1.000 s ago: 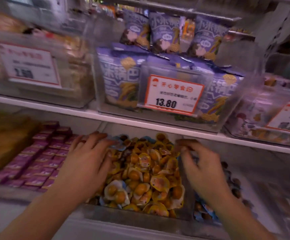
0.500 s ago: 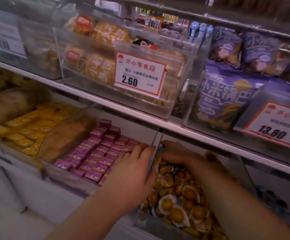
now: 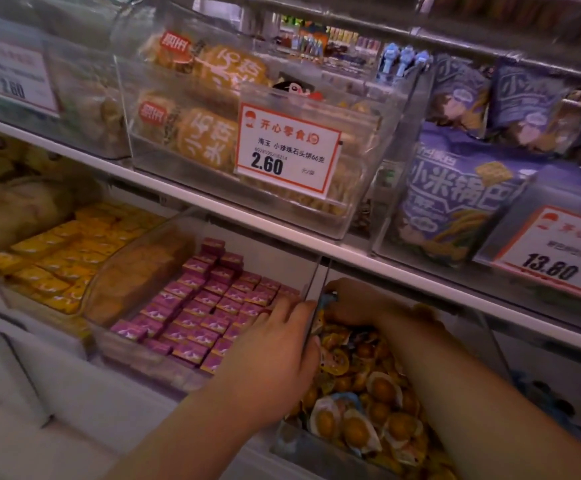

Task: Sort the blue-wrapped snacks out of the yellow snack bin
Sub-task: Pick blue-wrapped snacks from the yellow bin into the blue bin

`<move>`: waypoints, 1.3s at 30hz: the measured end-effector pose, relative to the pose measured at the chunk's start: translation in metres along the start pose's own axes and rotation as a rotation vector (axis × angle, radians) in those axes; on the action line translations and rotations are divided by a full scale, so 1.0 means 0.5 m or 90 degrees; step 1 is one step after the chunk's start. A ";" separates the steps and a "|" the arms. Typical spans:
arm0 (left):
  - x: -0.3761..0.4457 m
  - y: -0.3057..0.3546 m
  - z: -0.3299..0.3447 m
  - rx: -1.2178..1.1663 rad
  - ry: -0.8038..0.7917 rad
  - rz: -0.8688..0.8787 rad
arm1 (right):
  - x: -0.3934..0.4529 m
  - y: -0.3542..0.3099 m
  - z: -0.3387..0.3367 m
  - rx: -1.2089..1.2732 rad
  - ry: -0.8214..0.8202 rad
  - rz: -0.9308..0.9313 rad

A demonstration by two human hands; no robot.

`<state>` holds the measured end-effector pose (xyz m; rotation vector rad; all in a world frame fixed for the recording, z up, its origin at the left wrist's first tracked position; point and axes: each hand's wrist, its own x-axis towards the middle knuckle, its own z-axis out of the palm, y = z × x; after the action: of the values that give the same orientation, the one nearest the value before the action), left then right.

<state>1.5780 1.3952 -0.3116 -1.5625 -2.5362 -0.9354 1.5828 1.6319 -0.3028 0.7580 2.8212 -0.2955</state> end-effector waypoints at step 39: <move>0.027 0.129 0.085 -0.193 0.078 0.022 | -0.389 0.130 0.005 1.104 0.162 0.058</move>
<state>1.6359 1.4479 -0.3116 -1.5533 -2.3646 -1.4183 1.7811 1.5947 -0.2660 1.0815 1.9889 -2.8120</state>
